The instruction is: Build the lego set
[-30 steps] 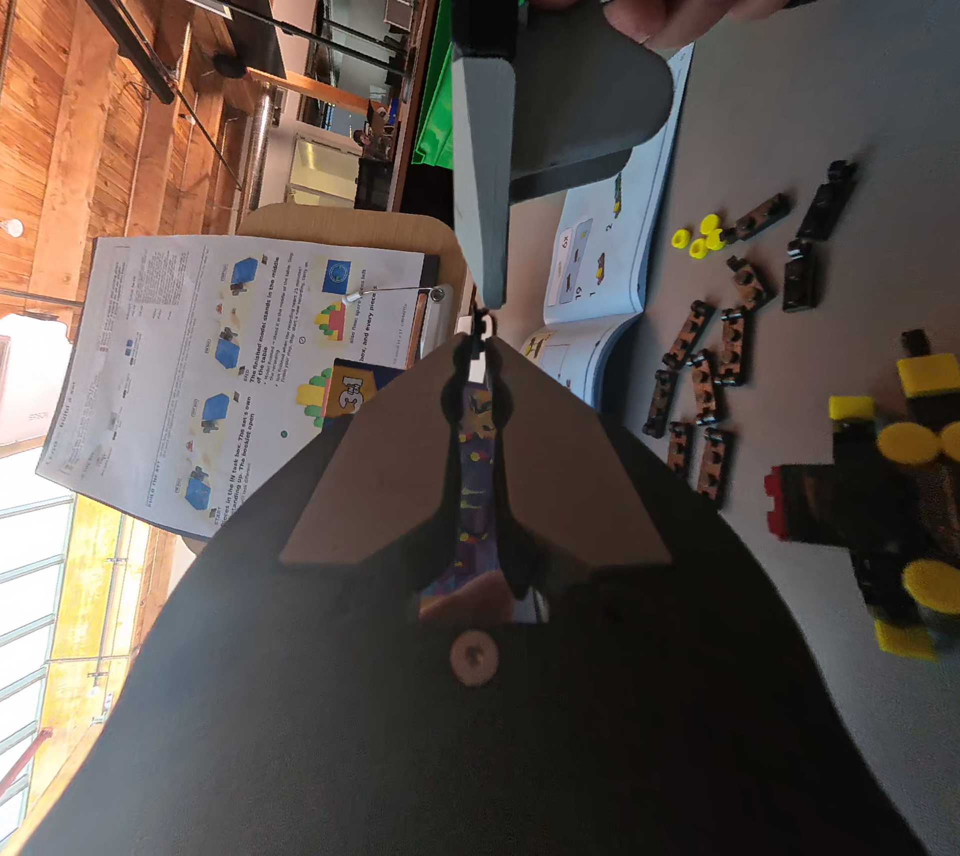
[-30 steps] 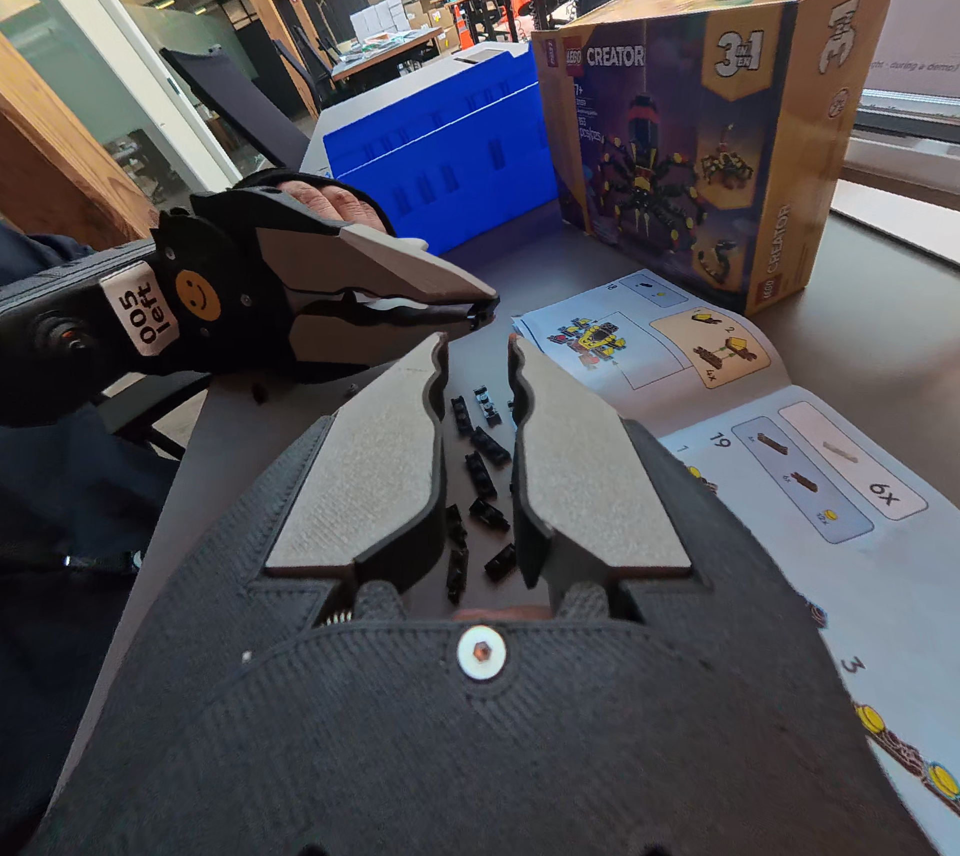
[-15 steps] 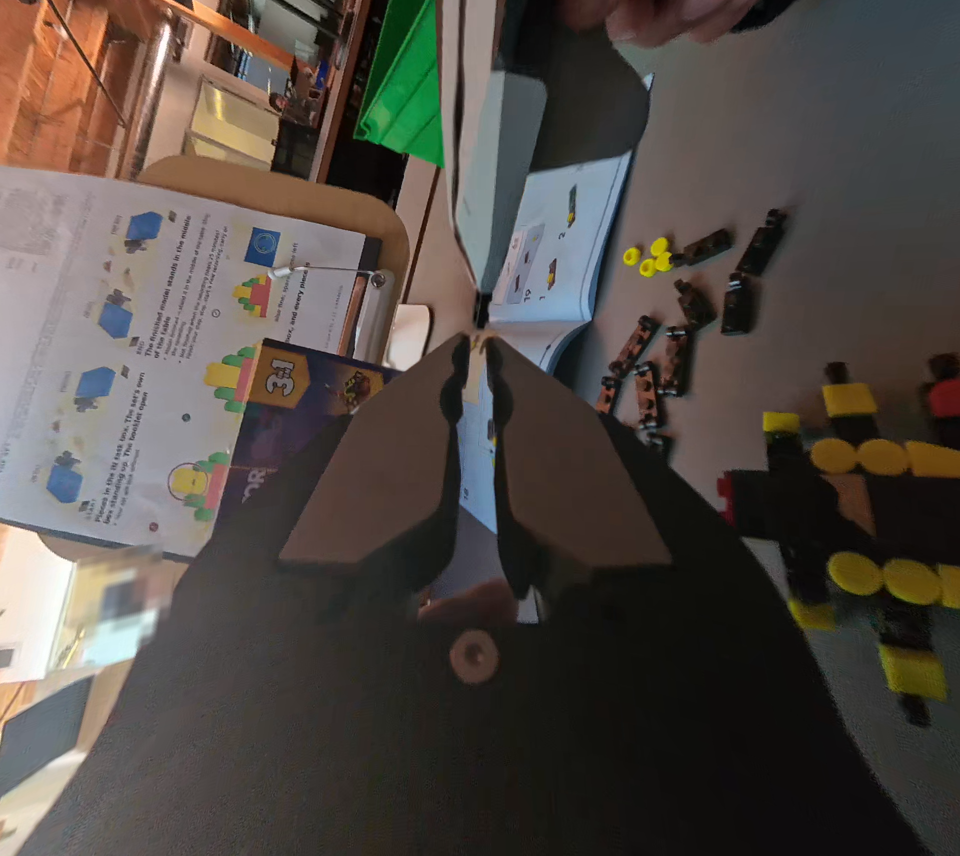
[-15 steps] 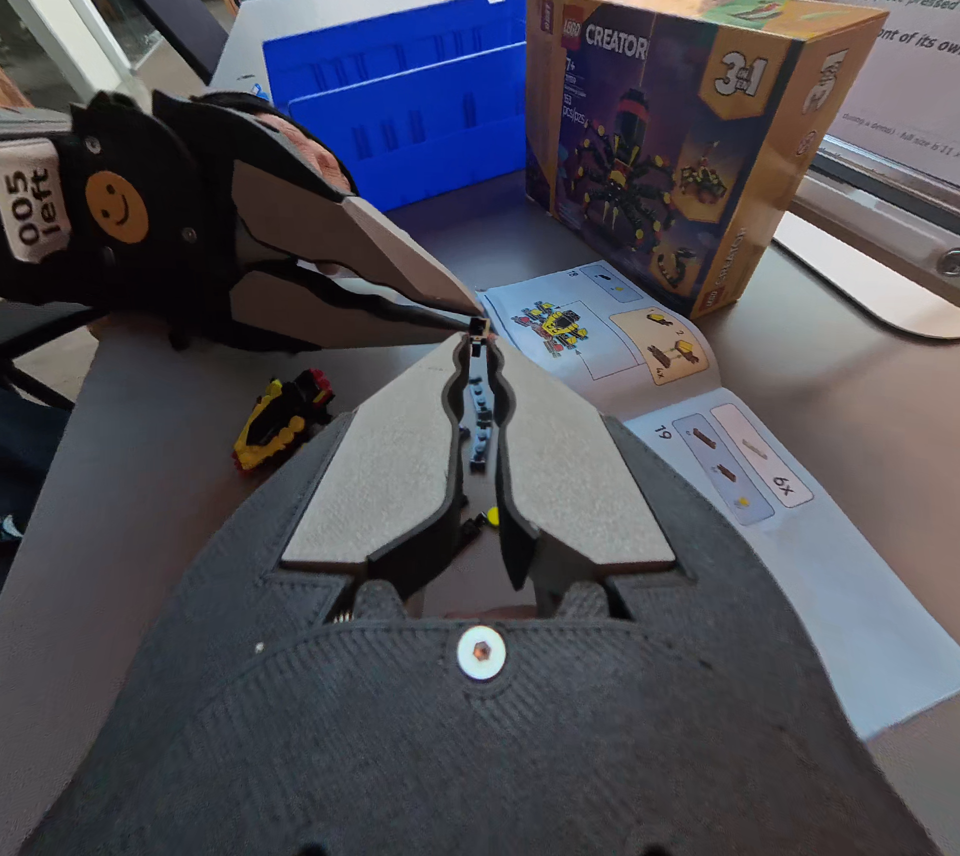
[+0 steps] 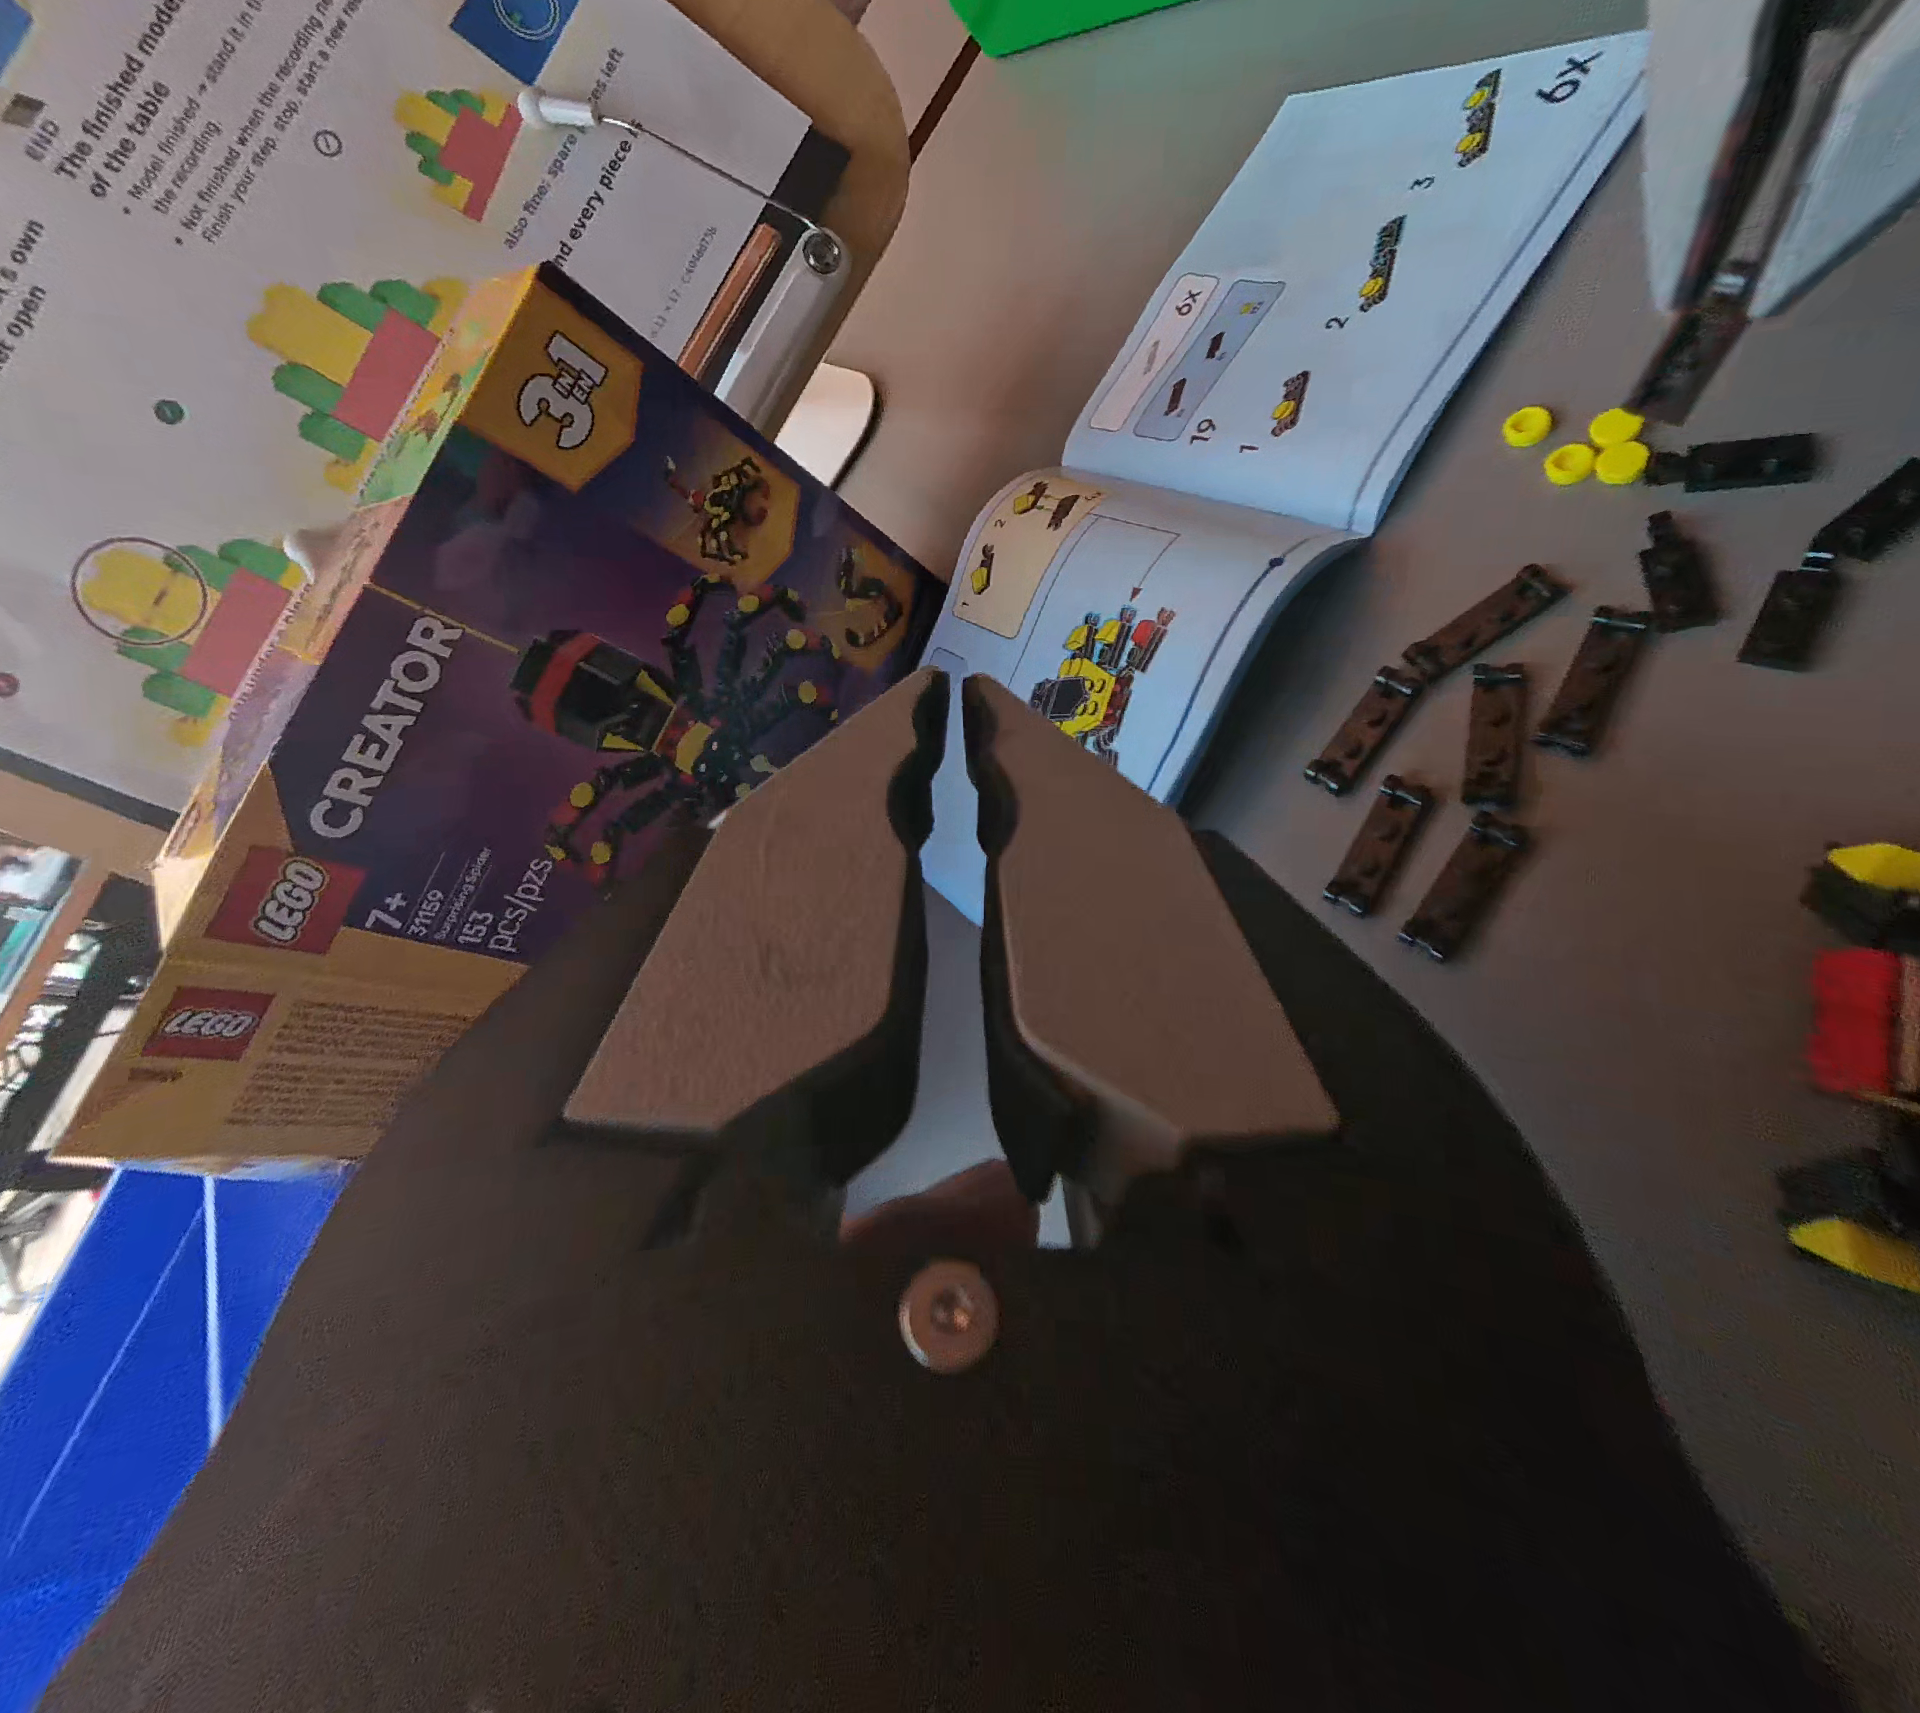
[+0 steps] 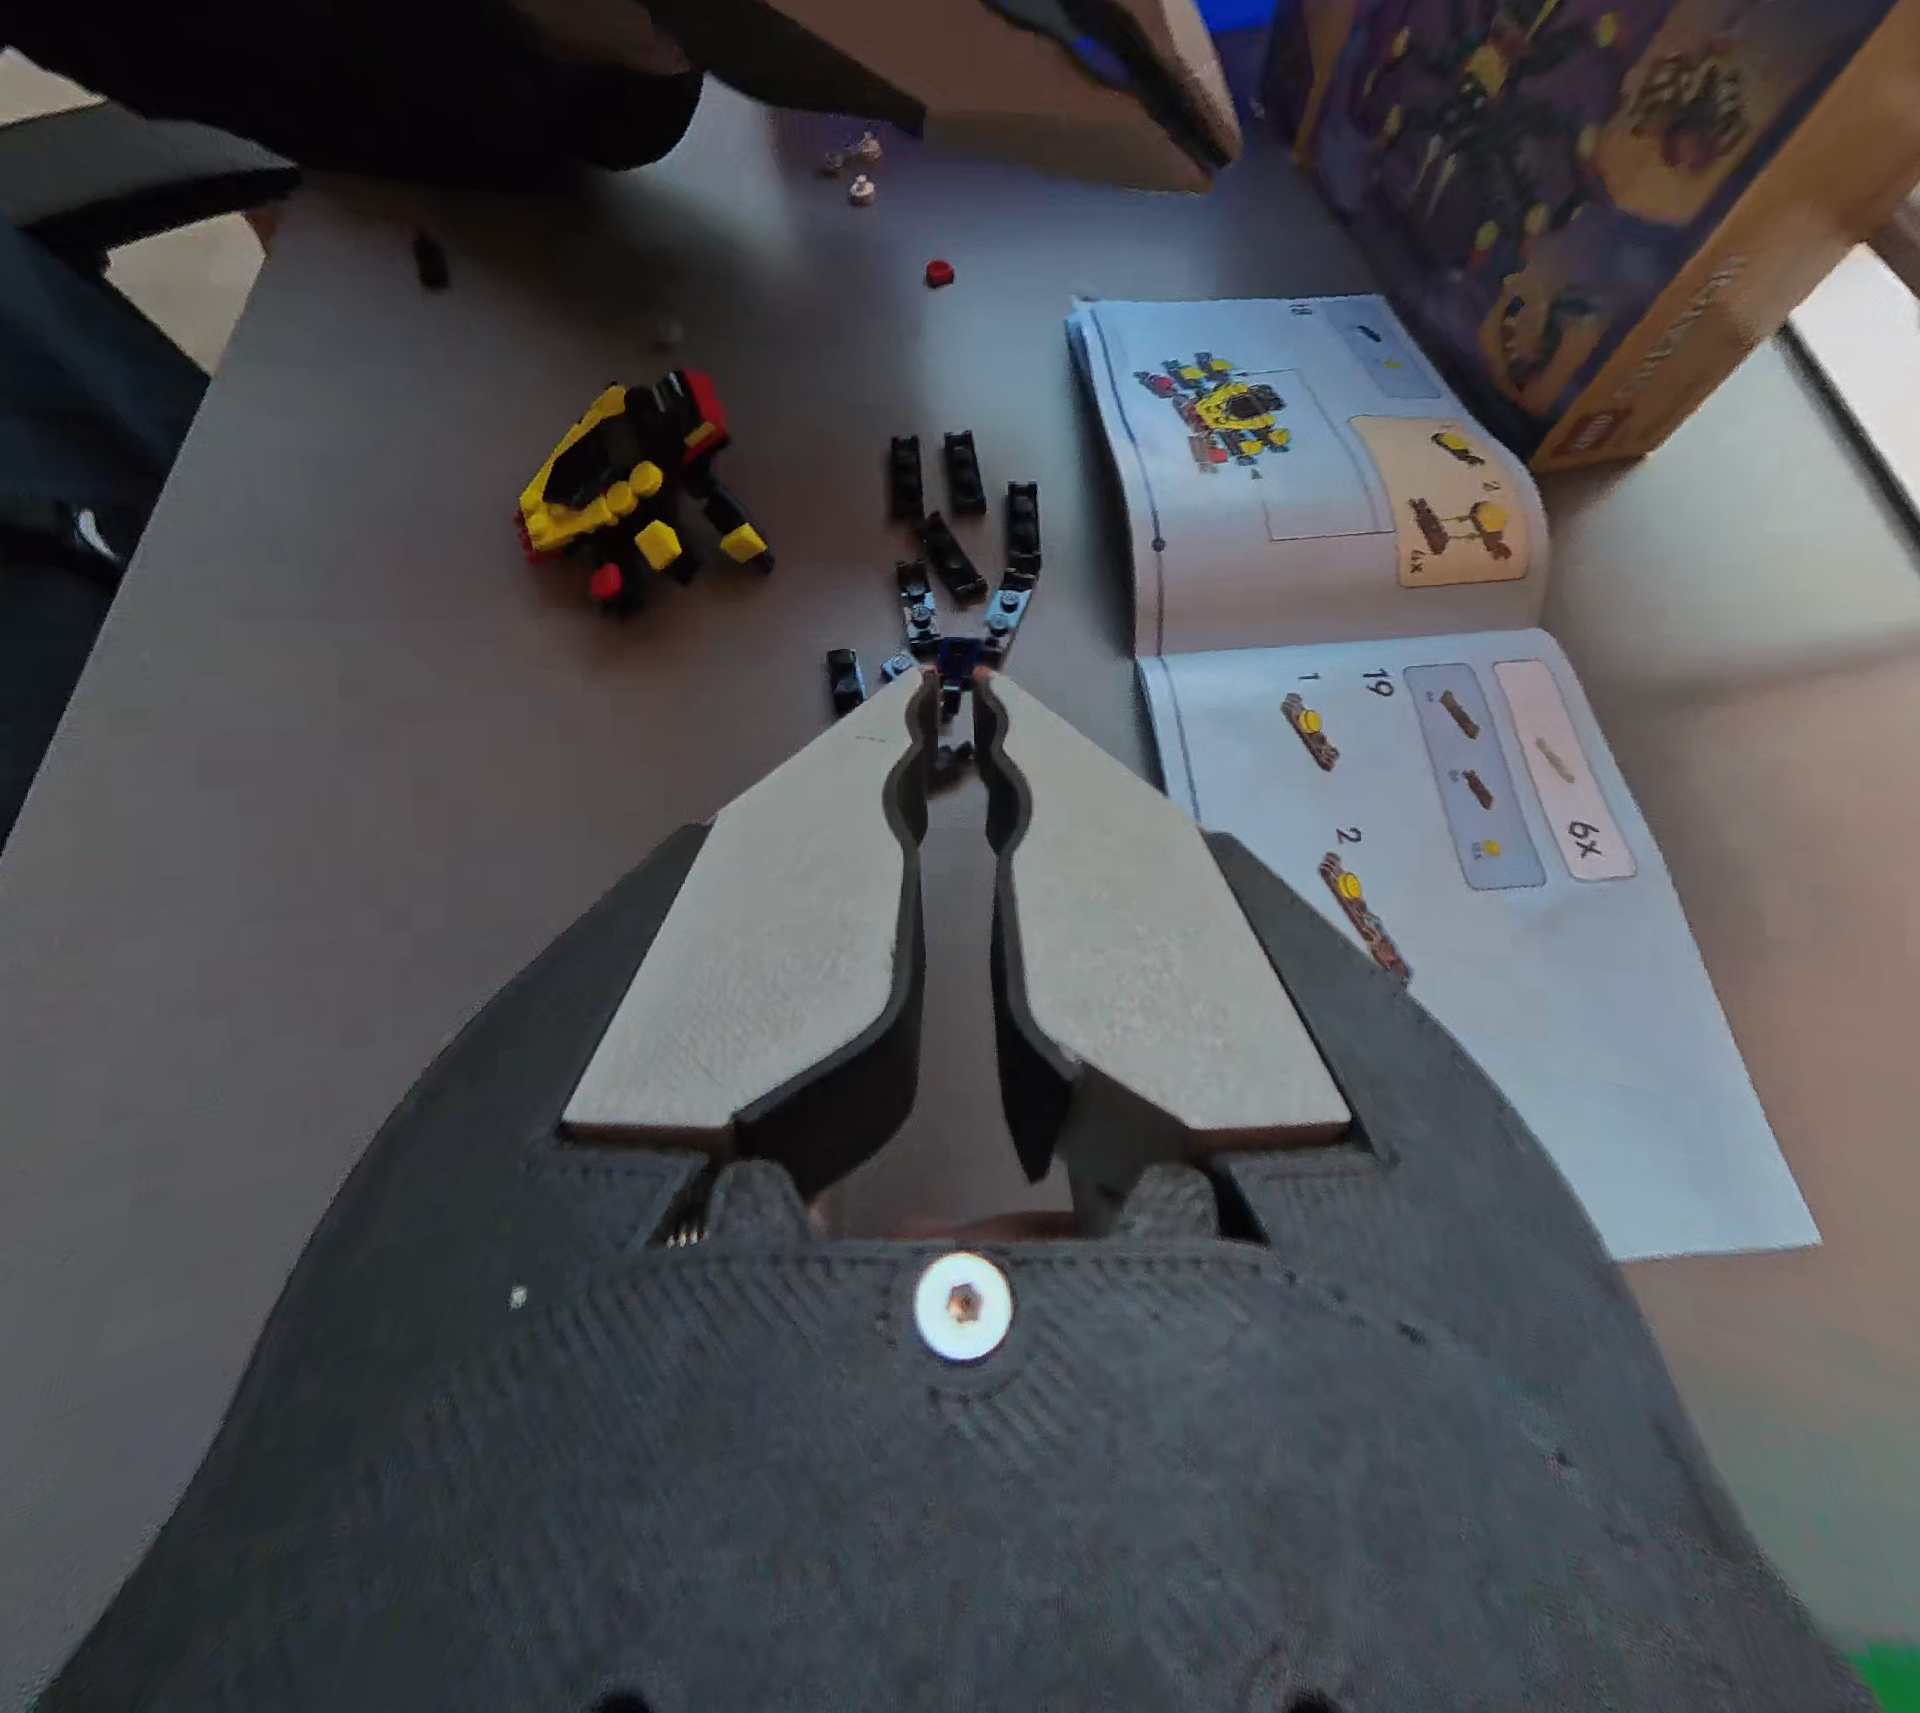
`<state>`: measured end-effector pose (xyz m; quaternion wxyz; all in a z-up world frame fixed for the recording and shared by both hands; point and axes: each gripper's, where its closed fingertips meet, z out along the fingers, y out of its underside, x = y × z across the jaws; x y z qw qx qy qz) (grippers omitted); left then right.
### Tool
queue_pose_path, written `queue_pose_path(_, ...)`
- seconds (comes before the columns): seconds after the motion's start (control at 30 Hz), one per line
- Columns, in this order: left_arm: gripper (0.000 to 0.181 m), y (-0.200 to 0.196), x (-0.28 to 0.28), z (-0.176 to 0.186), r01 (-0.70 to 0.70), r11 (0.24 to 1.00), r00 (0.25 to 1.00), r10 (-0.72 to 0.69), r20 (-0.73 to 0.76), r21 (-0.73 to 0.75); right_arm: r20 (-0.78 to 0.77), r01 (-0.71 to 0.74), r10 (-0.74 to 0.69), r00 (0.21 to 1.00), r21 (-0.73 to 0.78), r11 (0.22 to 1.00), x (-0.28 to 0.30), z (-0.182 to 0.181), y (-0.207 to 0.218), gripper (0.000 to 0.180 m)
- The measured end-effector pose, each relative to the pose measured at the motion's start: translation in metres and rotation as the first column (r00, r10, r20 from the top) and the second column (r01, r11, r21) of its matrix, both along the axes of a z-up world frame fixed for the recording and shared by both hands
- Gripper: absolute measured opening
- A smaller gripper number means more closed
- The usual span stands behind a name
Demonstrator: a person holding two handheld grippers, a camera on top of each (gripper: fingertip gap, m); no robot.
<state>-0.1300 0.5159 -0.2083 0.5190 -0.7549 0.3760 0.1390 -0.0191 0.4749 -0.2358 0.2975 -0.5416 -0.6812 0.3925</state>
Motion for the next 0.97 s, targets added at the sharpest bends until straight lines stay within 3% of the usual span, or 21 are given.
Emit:
queue_pose_path(0.2, 0.0, 0.001, -0.007, -0.003, -0.016, 1.0, 1.0, 0.016, 0.026, -0.023, 0.086, -0.037, 0.034, 0.996, 0.027, 0.999, -0.001, -0.021, -0.008, 0.003)
queue_pose_path(0.6, 0.0, 0.004, -0.011, -0.005, -0.031, 0.998, 0.998, 0.034, 0.062, -0.05, 0.134, -0.07, 0.062, 0.989, 0.055, 0.996, 0.003, -0.029, -0.012, 0.004)
queue_pose_path(0.8, 0.0, 0.005, -0.012, -0.009, -0.033, 0.997, 0.998, 0.037, 0.059, -0.066, 0.086, -0.073, 0.071, 0.994, 0.018, 0.997, 0.003, -0.019, -0.012, 0.01)
queue_pose_path(0.97, 0.0, 0.004, -0.013, -0.002, -0.037, 0.998, 0.997, 0.04, 0.065, -0.045, -0.003, 0.016, -0.016, 1.0, -0.006, 1.0, 0.004, 0.0, 0.007, 0.01)
